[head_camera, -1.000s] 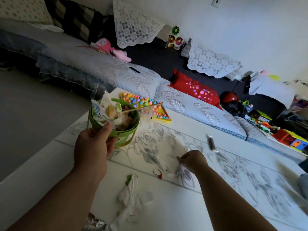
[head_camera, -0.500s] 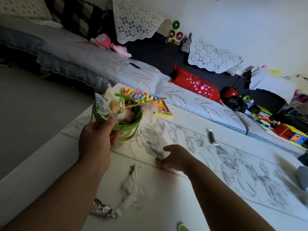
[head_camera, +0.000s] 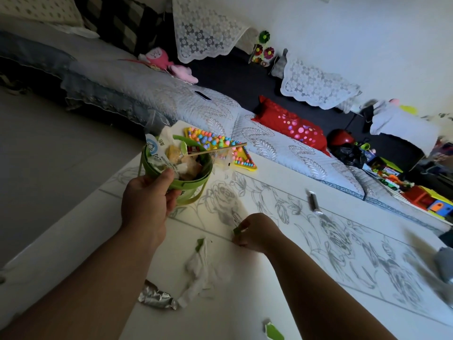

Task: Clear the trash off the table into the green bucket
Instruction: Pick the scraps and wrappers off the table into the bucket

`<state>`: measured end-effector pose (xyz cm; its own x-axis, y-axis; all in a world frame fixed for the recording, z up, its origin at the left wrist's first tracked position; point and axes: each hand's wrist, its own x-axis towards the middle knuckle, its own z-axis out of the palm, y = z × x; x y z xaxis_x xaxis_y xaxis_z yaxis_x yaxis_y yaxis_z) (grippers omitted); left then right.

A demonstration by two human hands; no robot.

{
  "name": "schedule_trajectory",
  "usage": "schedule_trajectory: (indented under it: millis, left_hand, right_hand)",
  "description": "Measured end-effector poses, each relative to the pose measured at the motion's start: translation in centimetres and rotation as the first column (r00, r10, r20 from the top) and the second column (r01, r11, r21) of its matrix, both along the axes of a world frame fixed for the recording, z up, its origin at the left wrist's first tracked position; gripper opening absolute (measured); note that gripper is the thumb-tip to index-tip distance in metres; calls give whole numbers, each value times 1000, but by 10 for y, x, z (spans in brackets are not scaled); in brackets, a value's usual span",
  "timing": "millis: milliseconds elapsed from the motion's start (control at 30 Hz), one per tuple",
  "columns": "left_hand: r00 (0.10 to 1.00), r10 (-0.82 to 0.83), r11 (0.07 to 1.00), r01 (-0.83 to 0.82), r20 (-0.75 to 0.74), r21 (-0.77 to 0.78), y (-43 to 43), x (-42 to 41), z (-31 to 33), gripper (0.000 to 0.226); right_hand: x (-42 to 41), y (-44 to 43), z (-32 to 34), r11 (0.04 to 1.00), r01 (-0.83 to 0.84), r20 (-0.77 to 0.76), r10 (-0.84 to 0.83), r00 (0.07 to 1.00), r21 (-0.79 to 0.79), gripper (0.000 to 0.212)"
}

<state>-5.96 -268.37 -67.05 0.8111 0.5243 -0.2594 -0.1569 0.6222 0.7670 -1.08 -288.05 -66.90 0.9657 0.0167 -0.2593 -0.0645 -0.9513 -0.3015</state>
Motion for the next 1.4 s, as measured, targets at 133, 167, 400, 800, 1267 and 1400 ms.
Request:
schedule_trajectory:
  millis: [133, 167, 400, 800, 1267, 1400]
  left_hand:
    - [1000, -2, 1000, 2, -8, -12, 0, -3, 0, 36]
    - [1000, -2, 1000, 2, -14, -9, 0, -3, 0, 36]
    - [1000, -23, 999, 23, -6, -27, -1, -7, -1, 28]
    - [999, -42, 999, 42, 3, 10, -4, -6, -2, 22]
    - [999, -46, 995, 47, 17, -84, 1, -11, 6, 16]
    - [999, -43, 995, 44, 13, -91, 3, -11, 7, 15]
  right_hand:
    - [-3, 3, -2, 1000, 24, -7, -24, 1000, -7, 24]
    - [-4, 4, -2, 1000, 19, -3, -19, 1000, -18, 23]
    - [-17, -13, 3, 957, 104, 110, -138, 984, 269, 14]
    - [-12, 76, 124, 883, -321, 372, 187, 909, 342, 10]
    - [14, 125, 118, 913, -408, 416, 371, 830, -1, 48]
    - [8, 102, 129, 917, -372, 531, 247, 811, 142, 26]
